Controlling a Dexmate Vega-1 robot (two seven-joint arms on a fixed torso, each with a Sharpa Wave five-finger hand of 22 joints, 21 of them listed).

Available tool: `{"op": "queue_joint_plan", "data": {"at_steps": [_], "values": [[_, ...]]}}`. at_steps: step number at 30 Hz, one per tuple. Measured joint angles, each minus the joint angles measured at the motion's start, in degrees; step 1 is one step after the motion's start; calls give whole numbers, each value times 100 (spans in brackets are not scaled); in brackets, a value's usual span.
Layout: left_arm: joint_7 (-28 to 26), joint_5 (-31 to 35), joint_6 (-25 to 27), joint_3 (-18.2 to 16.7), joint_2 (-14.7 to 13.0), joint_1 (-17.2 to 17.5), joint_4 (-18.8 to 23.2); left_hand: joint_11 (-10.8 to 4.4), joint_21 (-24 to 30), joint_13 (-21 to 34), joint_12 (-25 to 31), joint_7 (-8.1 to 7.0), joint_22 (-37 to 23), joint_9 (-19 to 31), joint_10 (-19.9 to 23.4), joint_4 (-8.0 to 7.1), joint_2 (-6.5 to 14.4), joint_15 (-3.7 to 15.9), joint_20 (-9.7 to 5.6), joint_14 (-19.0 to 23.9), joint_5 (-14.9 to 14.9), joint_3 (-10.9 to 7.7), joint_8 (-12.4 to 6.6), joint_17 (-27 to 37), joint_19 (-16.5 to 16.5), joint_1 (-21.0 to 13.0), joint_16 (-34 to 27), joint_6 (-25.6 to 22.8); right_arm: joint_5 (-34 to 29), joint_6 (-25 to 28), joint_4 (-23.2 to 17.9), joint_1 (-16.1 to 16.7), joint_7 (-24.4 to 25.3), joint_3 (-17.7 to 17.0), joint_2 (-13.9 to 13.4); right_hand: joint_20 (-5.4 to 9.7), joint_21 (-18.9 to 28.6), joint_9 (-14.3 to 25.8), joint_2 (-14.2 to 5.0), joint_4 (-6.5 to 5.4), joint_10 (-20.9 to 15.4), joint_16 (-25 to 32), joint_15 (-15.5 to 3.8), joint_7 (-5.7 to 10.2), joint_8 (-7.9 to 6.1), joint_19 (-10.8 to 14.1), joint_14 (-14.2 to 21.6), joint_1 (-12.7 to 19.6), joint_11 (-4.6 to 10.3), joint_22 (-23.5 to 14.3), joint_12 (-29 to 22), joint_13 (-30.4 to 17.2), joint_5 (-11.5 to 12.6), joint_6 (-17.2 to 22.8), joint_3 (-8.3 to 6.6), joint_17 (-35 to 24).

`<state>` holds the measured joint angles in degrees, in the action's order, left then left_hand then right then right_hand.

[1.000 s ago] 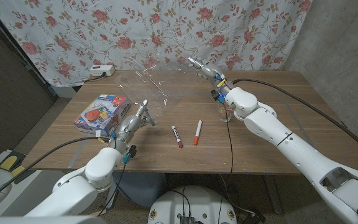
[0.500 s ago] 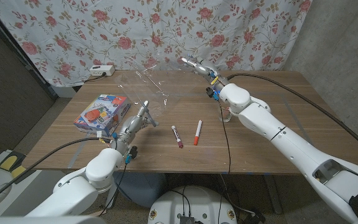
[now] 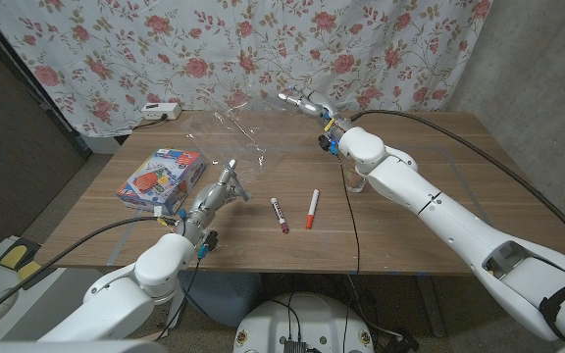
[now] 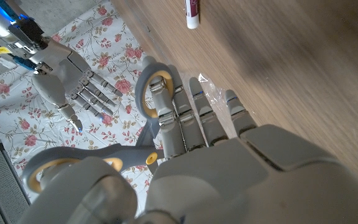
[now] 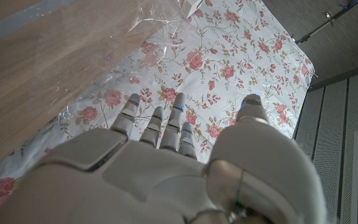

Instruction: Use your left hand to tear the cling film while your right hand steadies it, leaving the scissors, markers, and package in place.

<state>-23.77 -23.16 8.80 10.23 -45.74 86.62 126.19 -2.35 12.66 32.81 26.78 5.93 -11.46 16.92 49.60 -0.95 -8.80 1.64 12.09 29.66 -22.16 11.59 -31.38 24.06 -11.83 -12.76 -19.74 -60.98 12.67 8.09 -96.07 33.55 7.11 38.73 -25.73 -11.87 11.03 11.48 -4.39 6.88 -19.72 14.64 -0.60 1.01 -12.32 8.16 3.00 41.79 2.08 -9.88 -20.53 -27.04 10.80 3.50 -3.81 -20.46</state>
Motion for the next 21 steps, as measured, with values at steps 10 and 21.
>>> {"op": "queue_joint_plan", "data": {"at_steps": [10,21], "values": [[55,-59,-21,3,-36,-18,-12,10,0,-1,-11,0,-1,25,-10,6,50,-9,9,-52,-41,38,39,0,8,-50,0,1,-462,145,146,-191,114,216,111,21,0,0,-4,40,-30,21,-46,31,0,102,47,49,-31,0,22,0,0,30,-40,22],[70,-137,-34,6,-37,-19,-28,11,0,15,-34,9,-1,30,-11,-56,98,10,-2,-71,-86,148,55,25,59,-99,0,32,-1025,302,340,-426,228,504,259,21,0,0,-46,87,23,21,-90,31,0,102,48,136,-42,0,85,-19,0,30,-87,27]]}}
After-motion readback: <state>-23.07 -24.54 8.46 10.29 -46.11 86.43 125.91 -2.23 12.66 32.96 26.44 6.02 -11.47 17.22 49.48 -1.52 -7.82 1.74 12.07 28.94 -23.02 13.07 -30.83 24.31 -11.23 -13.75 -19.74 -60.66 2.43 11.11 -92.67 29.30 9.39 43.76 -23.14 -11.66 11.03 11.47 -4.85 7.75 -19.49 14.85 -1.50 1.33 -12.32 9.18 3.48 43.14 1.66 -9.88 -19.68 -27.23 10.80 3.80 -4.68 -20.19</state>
